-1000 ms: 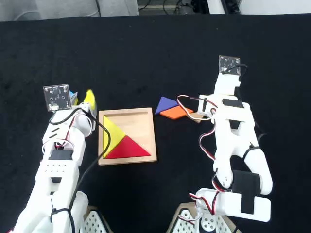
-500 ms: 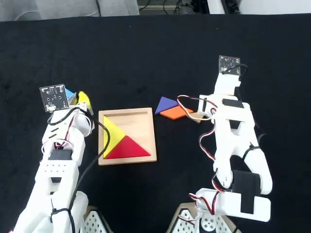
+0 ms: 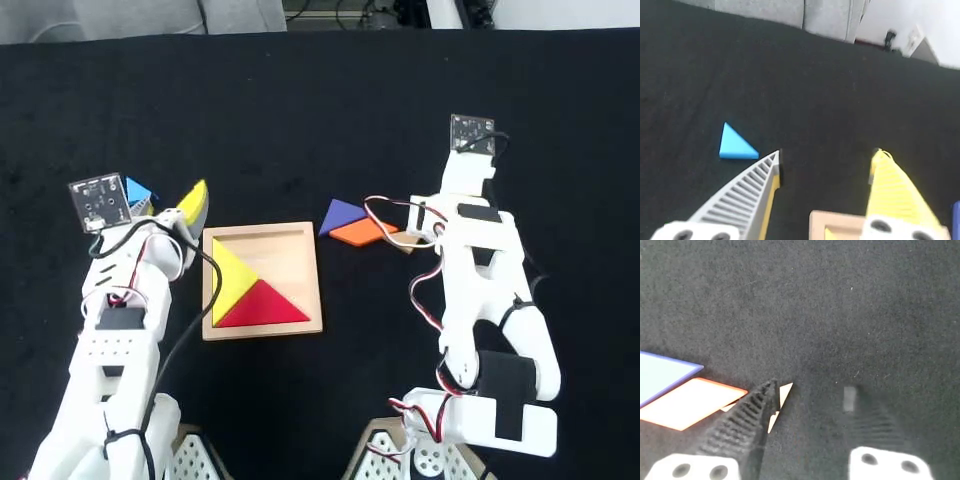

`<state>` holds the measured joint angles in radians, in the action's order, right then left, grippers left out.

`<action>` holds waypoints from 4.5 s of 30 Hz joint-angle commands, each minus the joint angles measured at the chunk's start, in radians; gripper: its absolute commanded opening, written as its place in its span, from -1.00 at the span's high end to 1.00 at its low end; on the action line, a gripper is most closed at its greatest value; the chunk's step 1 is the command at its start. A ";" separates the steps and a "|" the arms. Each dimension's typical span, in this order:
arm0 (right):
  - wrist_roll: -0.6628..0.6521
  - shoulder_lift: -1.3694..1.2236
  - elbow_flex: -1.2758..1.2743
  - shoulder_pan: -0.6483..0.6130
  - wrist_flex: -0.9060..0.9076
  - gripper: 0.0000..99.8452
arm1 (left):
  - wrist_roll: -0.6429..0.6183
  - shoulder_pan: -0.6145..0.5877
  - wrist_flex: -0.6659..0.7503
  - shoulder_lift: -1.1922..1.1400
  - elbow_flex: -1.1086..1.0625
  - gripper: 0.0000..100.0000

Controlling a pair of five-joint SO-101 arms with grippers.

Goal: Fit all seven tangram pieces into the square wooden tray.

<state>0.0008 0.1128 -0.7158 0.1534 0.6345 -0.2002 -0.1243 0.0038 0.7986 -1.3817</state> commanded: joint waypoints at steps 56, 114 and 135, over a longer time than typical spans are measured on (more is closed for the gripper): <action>0.009 0.007 0.035 -0.012 0.000 0.37 | -0.054 -0.010 -0.103 0.014 0.093 0.46; 0.003 0.007 0.036 -0.012 -0.002 0.37 | -0.054 -0.007 -0.098 0.014 0.084 0.46; 0.002 0.007 0.038 -0.011 -0.002 0.37 | -0.054 -0.010 -0.098 0.017 0.084 0.46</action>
<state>0.0008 0.1128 -0.7158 0.1534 0.6345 -0.2447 -0.1243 -0.0990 0.7986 -1.3464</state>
